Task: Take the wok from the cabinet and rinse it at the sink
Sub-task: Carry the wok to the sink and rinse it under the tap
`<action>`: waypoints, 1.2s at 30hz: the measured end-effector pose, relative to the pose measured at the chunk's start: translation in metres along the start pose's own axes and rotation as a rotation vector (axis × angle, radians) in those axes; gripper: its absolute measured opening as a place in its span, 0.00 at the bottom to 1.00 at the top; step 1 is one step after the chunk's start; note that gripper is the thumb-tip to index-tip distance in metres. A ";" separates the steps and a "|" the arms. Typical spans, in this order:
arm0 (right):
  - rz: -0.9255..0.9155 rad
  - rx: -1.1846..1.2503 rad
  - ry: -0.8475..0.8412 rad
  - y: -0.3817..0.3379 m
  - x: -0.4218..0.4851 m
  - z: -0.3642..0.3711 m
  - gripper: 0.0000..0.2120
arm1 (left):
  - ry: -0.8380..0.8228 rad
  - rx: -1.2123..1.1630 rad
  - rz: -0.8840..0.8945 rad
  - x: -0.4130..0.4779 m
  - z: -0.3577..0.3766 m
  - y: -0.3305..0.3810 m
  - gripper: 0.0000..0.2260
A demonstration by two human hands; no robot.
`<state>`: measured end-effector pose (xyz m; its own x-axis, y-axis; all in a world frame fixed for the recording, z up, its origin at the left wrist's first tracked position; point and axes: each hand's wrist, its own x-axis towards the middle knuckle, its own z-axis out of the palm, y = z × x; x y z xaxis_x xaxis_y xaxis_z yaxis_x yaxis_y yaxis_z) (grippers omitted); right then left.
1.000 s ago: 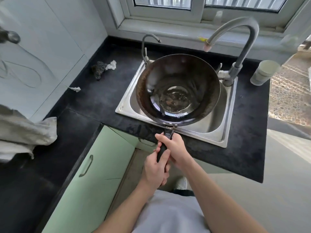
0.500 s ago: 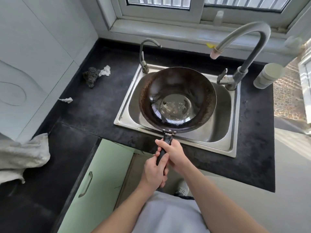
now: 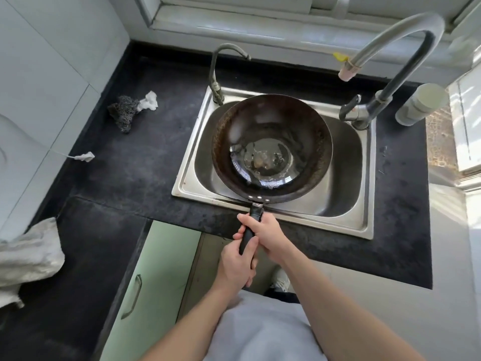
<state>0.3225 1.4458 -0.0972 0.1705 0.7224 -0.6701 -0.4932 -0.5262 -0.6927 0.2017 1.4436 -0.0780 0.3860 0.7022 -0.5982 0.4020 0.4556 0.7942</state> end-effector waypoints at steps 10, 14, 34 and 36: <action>0.060 -0.219 0.080 -0.004 0.006 -0.002 0.09 | -0.044 0.070 0.012 0.014 -0.011 -0.011 0.15; 0.091 -0.294 0.144 -0.005 0.010 -0.004 0.14 | -0.061 0.075 -0.006 0.019 -0.012 -0.012 0.15; -0.408 -1.111 0.520 -0.080 -0.002 -0.120 0.19 | -0.151 0.042 -0.101 0.033 -0.017 0.003 0.16; -0.463 -1.207 0.563 -0.099 0.003 -0.136 0.23 | -0.150 0.052 -0.104 0.033 -0.016 0.004 0.16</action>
<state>0.4874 1.4389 -0.0665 0.5688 0.8108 -0.1384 0.6760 -0.5566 -0.4829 0.2028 1.4779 -0.0929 0.4576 0.5616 -0.6893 0.4869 0.4904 0.7228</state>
